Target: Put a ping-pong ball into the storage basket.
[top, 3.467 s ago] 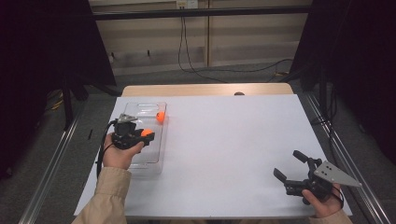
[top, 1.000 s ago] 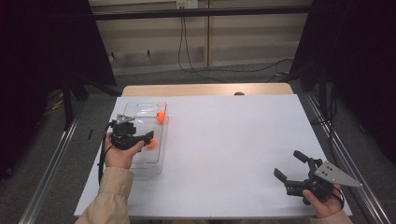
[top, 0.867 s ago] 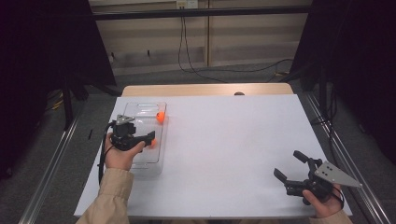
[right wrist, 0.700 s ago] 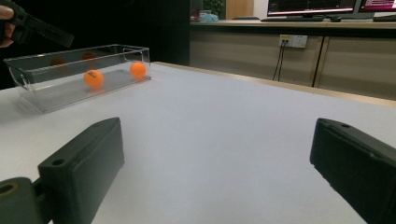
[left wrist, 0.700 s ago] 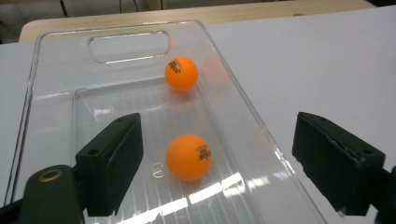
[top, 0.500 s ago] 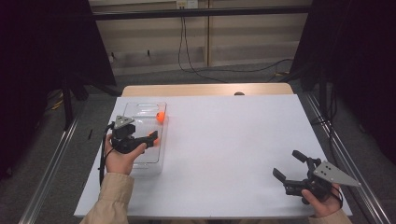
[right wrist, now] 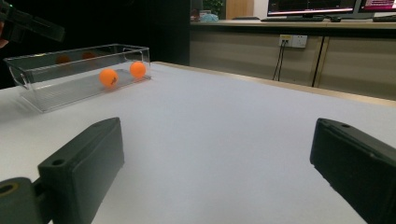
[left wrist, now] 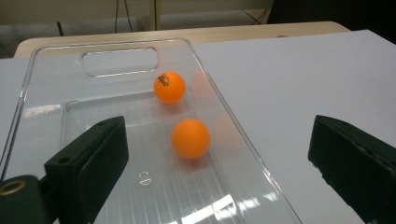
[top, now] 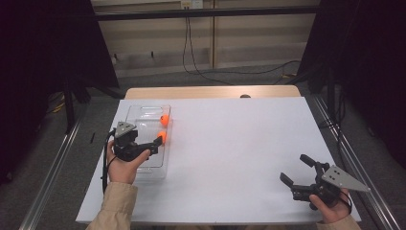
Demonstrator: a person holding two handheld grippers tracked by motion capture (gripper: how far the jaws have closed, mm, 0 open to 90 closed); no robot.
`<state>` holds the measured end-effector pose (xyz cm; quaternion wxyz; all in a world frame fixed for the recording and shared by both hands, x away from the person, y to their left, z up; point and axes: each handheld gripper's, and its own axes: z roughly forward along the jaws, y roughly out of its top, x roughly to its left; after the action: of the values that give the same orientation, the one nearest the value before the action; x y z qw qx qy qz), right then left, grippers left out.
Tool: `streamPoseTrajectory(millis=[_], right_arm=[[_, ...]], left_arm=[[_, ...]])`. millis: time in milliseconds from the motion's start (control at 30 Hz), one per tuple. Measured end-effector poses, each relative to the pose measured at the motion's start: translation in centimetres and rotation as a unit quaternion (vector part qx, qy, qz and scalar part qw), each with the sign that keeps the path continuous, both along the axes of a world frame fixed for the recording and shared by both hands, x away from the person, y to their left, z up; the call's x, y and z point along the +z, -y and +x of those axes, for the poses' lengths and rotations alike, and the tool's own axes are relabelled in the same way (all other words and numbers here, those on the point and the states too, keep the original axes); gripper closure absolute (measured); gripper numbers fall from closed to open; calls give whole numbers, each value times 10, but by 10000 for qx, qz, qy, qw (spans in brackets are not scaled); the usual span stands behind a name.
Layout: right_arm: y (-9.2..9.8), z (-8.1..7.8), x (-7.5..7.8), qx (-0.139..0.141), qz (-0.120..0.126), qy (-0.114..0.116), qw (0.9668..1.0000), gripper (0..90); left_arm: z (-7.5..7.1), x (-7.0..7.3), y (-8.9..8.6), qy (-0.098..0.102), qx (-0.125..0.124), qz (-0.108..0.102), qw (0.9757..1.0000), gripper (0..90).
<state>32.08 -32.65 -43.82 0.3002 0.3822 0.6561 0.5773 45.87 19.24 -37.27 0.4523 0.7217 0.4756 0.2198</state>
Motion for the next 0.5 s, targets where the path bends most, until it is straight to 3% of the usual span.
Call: streamPoseTrajectory(millis=[500], right_arm=[[0,0,0,8,-10,9,10000,28]], left_arm=[[-19,-2,-4,463,-208,-237,9984,31]])
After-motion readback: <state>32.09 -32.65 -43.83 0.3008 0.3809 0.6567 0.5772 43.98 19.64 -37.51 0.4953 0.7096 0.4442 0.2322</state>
